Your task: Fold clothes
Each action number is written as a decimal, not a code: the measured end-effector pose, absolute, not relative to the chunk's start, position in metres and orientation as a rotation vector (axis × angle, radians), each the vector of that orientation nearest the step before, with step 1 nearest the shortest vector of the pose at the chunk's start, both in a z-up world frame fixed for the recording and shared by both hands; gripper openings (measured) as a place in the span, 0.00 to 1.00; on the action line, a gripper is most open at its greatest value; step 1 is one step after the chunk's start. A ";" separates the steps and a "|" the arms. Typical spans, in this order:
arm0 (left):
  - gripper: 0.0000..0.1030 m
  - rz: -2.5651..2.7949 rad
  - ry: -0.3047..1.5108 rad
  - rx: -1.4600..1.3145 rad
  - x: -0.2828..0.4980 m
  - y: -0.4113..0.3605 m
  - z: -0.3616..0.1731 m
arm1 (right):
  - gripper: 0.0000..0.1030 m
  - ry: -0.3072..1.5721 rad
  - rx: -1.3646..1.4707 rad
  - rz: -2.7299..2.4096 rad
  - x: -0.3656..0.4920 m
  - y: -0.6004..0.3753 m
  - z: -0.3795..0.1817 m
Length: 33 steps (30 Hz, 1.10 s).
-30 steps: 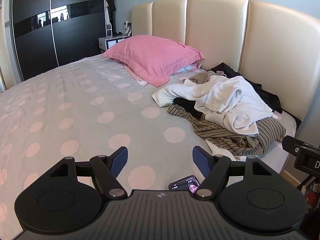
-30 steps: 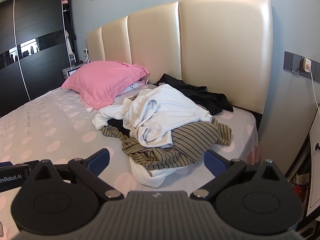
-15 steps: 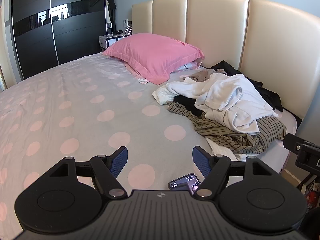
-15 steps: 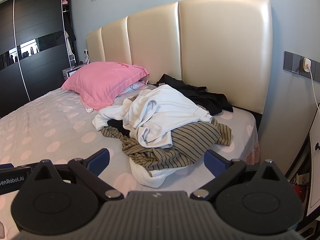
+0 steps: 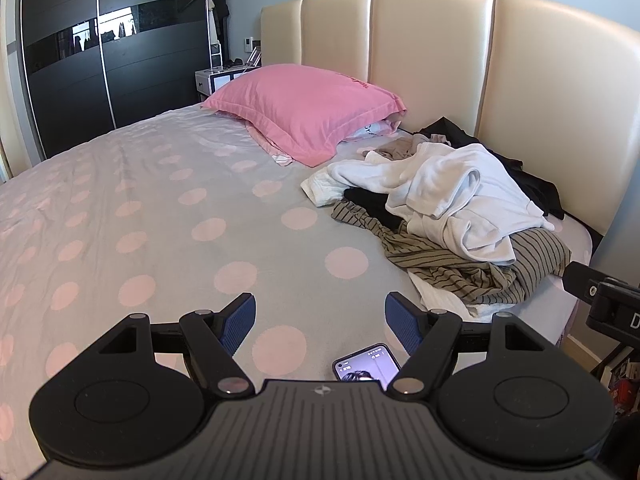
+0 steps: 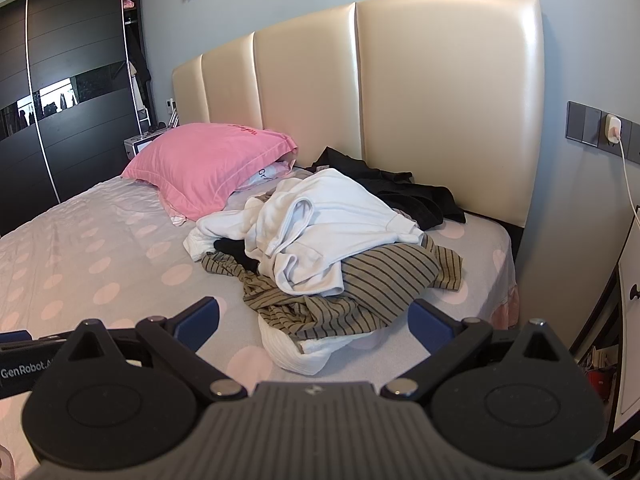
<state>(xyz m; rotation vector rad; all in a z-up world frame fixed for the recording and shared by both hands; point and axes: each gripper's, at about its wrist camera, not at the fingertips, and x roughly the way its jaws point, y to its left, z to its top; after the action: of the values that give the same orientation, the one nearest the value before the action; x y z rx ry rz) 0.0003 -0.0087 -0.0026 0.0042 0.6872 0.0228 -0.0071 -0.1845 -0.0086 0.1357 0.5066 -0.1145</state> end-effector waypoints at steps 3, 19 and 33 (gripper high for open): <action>0.69 0.023 0.689 0.005 0.000 -0.010 -0.003 | 0.98 0.508 0.137 -0.116 -0.007 -0.185 -0.009; 0.69 0.025 0.694 0.001 0.002 -0.010 -0.005 | 0.98 0.511 0.143 -0.116 -0.005 -0.186 -0.009; 0.69 0.040 0.701 0.007 0.004 -0.002 -0.008 | 0.98 0.527 0.158 -0.088 -0.003 -0.188 -0.008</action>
<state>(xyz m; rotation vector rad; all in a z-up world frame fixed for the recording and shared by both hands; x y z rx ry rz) 0.0036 -0.0019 -0.0077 0.0069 0.7014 0.0398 -0.0026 -0.1882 -0.0075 0.1583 0.5270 -0.0877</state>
